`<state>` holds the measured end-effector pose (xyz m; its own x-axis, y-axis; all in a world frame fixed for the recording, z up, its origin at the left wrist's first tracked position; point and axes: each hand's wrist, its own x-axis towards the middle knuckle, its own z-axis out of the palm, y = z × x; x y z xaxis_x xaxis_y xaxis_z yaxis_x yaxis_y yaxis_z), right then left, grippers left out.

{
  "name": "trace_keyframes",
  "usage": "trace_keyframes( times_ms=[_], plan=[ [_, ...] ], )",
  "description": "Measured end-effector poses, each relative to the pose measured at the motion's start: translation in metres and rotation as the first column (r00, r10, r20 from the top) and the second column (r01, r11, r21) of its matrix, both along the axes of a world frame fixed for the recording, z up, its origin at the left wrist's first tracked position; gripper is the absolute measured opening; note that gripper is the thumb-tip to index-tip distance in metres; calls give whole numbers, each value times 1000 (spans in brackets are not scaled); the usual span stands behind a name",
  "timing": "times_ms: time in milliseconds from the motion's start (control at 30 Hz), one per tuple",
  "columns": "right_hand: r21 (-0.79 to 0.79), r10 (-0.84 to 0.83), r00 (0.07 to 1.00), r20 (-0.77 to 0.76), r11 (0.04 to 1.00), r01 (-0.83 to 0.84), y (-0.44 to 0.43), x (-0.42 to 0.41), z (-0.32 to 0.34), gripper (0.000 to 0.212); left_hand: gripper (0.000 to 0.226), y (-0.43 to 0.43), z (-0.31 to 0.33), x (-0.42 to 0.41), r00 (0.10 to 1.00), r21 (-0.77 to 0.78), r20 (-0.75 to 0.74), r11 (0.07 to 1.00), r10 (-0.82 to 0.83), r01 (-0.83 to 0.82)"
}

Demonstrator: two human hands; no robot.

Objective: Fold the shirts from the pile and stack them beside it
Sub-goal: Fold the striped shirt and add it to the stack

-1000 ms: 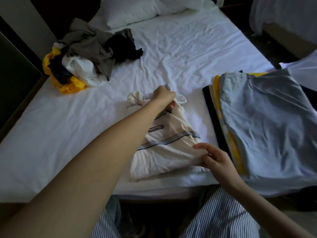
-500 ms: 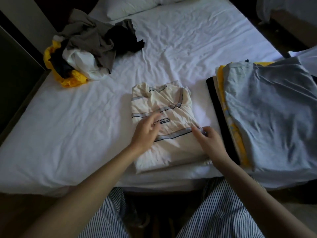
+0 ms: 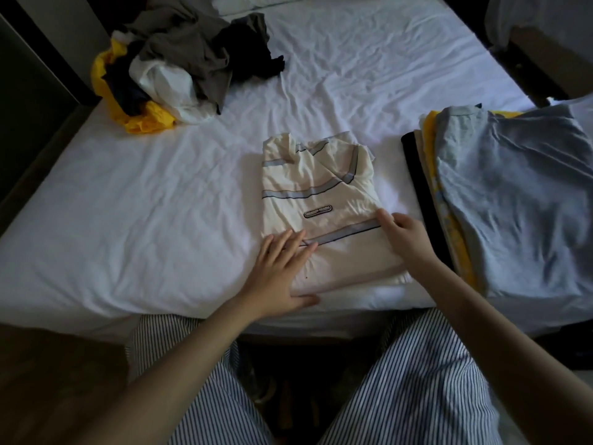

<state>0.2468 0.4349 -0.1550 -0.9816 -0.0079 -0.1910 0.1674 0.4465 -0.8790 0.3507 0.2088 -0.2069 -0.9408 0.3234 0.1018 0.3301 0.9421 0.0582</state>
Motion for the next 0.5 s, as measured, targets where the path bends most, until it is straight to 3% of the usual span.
trace_keyframes(
  times_ms=[100,200,300,400,500],
  plan=[
    [-43,-36,999,8,998,37,-1,-4,4,34,61,-7,8,-2,998,47,49,998,-42,40],
    [-89,-83,996,32,992,86,3,4,-4,35,67,-10,16,-1,990,117,131,992,-61,46],
    [-78,-97,995,38,992,100,6,14,-9,37,66,-10,22,4,978,15,189,996,-86,85],
    [-113,-20,993,120,993,34,9,14,5,37,74,-15,16,7,979,70,188,996,-75,63],
    [-62,231,937,262,973,-223,23,25,5,19,69,-17,15,16,950,283,303,959,-77,-13]
  ],
)
